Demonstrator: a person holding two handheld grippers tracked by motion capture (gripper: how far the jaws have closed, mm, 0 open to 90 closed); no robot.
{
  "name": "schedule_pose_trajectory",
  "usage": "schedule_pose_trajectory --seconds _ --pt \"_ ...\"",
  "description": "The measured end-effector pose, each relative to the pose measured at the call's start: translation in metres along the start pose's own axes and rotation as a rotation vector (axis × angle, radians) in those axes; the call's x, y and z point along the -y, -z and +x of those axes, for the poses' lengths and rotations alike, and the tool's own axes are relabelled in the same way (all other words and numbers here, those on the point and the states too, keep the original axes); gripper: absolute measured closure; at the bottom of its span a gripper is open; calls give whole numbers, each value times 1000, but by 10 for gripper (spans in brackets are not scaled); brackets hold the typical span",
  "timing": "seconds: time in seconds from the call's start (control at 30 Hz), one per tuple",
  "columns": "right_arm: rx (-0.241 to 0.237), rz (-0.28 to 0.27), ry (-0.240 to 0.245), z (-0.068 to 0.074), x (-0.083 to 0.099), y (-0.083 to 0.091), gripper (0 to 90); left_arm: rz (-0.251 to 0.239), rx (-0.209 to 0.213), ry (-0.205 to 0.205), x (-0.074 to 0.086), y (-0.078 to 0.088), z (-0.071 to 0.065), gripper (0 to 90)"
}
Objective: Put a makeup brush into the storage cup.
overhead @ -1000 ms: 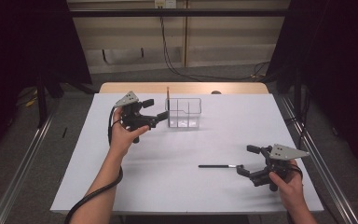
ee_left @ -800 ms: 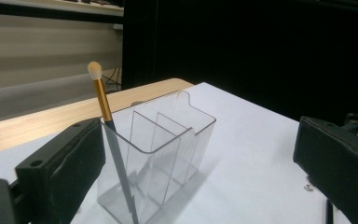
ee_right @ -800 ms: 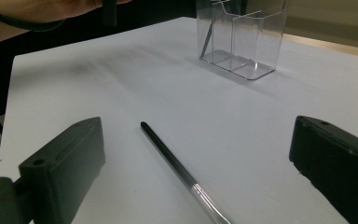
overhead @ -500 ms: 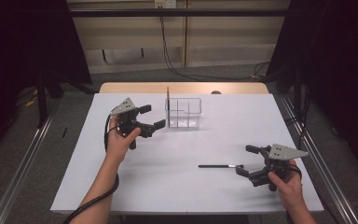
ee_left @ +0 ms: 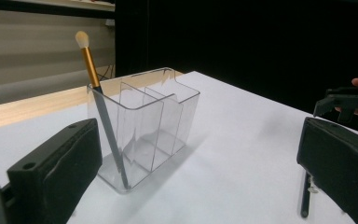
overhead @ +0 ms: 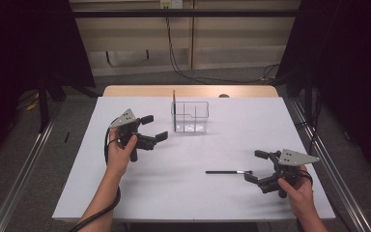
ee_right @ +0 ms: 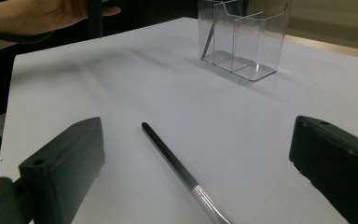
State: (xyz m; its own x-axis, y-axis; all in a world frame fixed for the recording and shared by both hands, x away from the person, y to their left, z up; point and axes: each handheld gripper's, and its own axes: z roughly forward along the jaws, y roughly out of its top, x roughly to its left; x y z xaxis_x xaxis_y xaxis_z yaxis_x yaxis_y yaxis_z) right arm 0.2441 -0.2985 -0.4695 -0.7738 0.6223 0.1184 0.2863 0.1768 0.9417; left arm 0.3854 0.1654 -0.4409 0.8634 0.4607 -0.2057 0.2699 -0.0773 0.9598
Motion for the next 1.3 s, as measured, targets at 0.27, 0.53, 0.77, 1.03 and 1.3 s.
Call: schedule_pose_trajectory --seconds 0.27,0.53,0.77,1.03,1.3 --pt "-1 0 2 0 0 -1 28 -6 5 -20 4 12 -3 0" --pt "-2 -3 6 1 -1 -1 28 5 24 -43 9 18 -9 0" --pt "0 -4 4 1 -1 0 28 6 39 -50 12 23 -15 0" --pt "0 -5 6 1 -1 1 28 28 37 -80 17 37 -16 0" --pt "1 -6 9 2 -2 0 27 34 27 -85 23 53 -18 0"
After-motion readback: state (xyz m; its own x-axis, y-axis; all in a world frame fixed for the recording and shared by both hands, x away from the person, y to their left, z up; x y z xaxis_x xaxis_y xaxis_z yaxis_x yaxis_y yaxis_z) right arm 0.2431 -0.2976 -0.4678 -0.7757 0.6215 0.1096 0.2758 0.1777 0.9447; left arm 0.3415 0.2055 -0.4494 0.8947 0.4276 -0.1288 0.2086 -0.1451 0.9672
